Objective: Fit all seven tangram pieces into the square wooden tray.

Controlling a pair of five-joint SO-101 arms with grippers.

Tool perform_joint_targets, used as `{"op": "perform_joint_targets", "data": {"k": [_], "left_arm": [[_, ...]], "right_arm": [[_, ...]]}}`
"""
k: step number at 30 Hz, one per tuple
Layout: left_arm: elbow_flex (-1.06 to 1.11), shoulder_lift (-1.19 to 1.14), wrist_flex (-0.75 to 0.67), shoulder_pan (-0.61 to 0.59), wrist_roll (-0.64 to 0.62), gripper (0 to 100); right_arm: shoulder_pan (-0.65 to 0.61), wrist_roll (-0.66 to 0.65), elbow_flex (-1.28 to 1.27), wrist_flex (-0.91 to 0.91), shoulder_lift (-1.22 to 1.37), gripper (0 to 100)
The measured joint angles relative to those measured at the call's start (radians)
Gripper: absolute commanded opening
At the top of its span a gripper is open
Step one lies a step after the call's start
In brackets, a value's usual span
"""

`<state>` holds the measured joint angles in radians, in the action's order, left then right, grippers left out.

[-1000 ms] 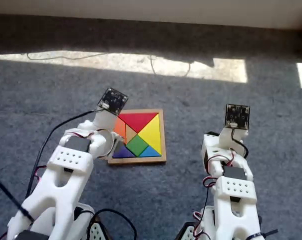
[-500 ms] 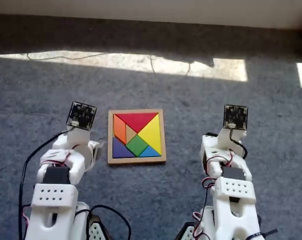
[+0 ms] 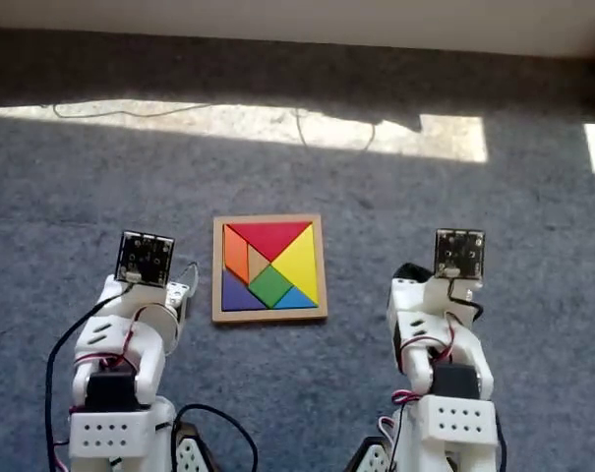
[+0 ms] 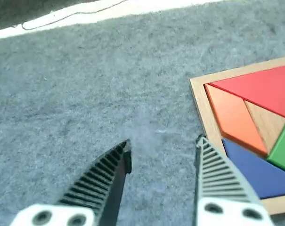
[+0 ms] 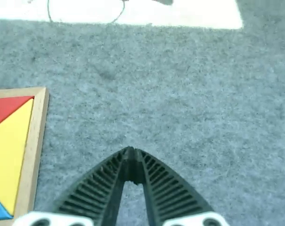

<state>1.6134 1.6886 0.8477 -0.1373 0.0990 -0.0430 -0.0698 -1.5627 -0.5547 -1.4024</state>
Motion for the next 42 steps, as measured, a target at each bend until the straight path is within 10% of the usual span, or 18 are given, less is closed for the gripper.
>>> {"op": "perform_joint_targets", "data": {"k": [9,42], "left_arm": [[0.018,0.094,0.091,-0.008,-0.009,21],[0.061,0.094,0.097,-0.008,0.043,1]], "right_arm": [[-0.003,0.000,-0.023,-0.233,-0.411,0.9],[0.147,0.000,-0.107,-0.562,-0.422,0.9]]}}
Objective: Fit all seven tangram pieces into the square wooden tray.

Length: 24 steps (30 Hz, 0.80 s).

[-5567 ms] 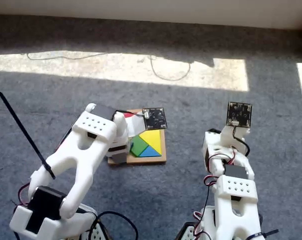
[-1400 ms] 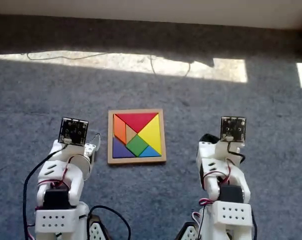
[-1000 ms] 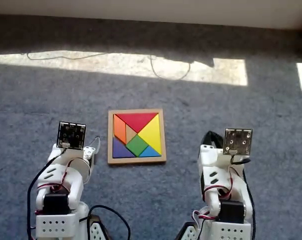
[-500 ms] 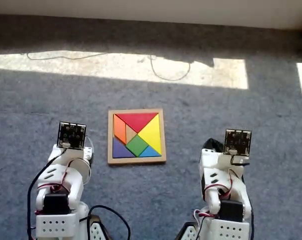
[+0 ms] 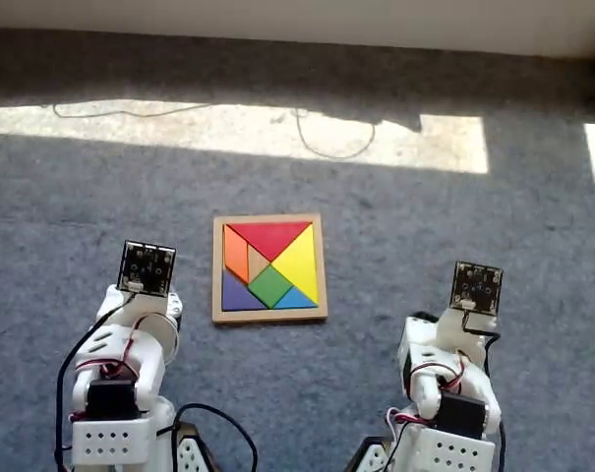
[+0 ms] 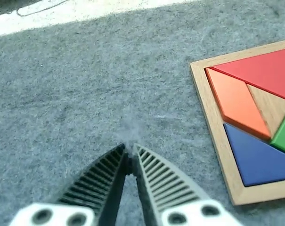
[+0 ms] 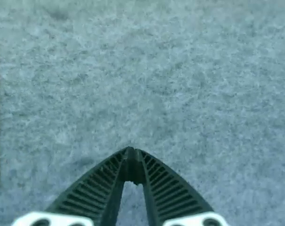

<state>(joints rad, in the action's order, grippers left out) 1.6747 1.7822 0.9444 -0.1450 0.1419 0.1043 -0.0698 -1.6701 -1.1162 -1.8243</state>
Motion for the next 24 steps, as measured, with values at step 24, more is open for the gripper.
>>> {"op": "perform_joint_targets", "data": {"k": [24], "left_arm": [[0.002,0.000,0.379,0.000,0.000,1]], "right_arm": [[0.009,0.000,0.000,-0.126,0.000,0.9]]}}
